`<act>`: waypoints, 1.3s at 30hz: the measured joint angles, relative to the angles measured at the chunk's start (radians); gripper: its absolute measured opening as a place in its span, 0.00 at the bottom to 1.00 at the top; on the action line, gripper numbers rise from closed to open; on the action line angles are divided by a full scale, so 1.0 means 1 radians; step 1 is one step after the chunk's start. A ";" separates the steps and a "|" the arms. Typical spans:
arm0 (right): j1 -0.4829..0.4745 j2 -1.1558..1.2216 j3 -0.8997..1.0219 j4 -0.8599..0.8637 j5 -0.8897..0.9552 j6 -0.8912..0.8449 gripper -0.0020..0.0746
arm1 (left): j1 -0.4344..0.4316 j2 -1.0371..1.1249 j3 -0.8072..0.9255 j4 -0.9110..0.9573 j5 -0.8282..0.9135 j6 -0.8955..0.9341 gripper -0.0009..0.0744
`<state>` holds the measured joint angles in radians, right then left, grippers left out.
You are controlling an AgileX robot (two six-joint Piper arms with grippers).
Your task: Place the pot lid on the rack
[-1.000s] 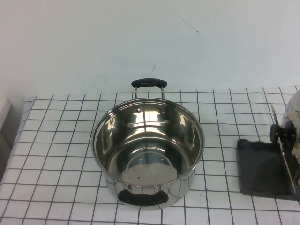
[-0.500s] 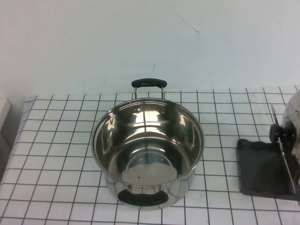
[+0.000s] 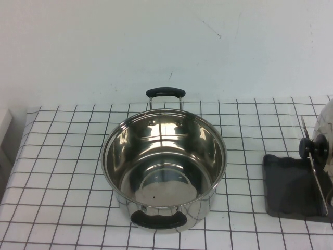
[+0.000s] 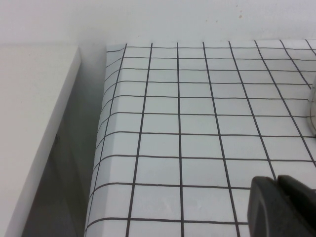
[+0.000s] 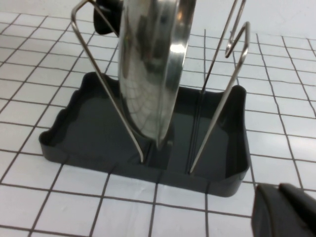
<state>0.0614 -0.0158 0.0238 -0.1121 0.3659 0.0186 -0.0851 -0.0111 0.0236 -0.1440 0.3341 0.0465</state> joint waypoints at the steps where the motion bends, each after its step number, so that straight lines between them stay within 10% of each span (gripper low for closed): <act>1: -0.010 0.000 0.000 0.000 0.000 0.000 0.02 | 0.000 0.000 0.000 0.000 0.000 0.000 0.01; 39: -0.028 0.000 0.000 0.000 0.000 0.000 0.02 | 0.000 0.000 0.000 0.000 0.000 0.000 0.01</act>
<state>0.0337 -0.0158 0.0238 -0.1121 0.3659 0.0186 -0.0851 -0.0111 0.0236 -0.1440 0.3341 0.0465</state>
